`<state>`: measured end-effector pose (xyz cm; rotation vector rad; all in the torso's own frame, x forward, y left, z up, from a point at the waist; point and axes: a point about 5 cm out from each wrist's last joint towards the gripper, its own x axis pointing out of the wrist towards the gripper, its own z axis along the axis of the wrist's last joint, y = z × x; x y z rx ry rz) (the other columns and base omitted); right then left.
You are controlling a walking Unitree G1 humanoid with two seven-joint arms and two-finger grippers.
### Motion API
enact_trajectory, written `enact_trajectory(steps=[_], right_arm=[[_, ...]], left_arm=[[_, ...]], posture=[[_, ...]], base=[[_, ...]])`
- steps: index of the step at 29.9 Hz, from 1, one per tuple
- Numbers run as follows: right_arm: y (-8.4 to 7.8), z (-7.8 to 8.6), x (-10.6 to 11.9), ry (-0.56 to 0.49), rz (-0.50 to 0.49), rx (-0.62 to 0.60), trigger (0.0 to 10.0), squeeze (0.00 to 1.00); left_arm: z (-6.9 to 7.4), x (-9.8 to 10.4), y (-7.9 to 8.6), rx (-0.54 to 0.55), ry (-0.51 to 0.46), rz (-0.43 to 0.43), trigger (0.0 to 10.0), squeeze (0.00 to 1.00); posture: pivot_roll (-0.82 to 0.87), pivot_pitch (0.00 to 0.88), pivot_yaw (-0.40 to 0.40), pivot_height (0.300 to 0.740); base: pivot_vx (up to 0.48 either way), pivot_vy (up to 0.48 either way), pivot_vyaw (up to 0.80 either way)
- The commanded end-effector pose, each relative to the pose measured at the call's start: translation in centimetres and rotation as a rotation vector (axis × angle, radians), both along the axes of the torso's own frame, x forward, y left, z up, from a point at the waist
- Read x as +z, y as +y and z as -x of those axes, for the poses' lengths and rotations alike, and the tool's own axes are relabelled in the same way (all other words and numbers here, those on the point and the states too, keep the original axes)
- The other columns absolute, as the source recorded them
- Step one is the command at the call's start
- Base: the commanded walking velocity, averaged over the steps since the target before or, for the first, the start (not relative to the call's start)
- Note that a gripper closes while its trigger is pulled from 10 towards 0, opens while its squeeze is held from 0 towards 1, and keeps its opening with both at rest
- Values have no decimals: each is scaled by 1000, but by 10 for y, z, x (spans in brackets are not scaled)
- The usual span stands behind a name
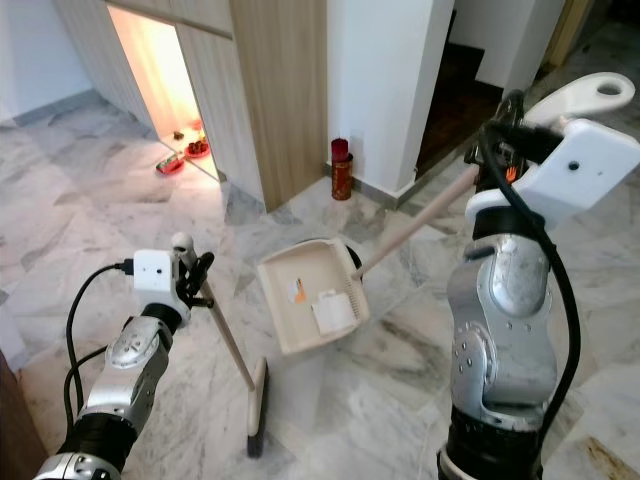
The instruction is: Sweep floor
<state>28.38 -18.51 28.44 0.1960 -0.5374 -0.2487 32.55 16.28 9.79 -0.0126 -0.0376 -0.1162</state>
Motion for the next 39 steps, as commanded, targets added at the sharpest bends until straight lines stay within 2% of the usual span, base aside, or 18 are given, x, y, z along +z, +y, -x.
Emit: enact_trajectory(steps=[1, 8, 10, 12, 18, 25, 39], right_arm=[[2, 2, 14, -78, -4, 4, 10000, 0], [0, -2, 16, -76, -6, -12, 10000, 0], [-4, -3, 16, -71, 1, -52, 10000, 0], [-14, -2, 14, -71, -41, -143, 10000, 0], [-25, 0, 11, -64, -81, -278, 10000, 0], [-25, 0, 12, -78, -81, -307, 10000, 0], [-21, -3, 14, -93, -94, -275, 10000, 0]], left_arm=[[-5, 13, 0, -3, -61, -23, 10000, 0], [-4, 13, 2, 4, -71, -24, 10000, 0], [-4, 13, 1, 0, -67, -29, 10000, 0], [-4, 13, 1, 0, -66, -26, 10000, 0], [-4, 13, 2, 0, -66, -25, 10000, 0], [-3, 12, 2, 1, -63, -26, 10000, 0], [-3, 11, 1, -4, -60, -32, 10000, 0]], posture=[[-77, 0, 50, 740], [-69, 0, 48, 740], [-67, 0, 50, 740], [-67, 0, 50, 740], [-60, 0, 52, 740], [-59, 0, 53, 740], [-62, 0, 50, 740]], base=[[0, 0, 0], [0, 0, 0], [0, 0, 0], [0, 0, 0], [0, 0, 0], [0, 0, 0], [73, 0, 0]])
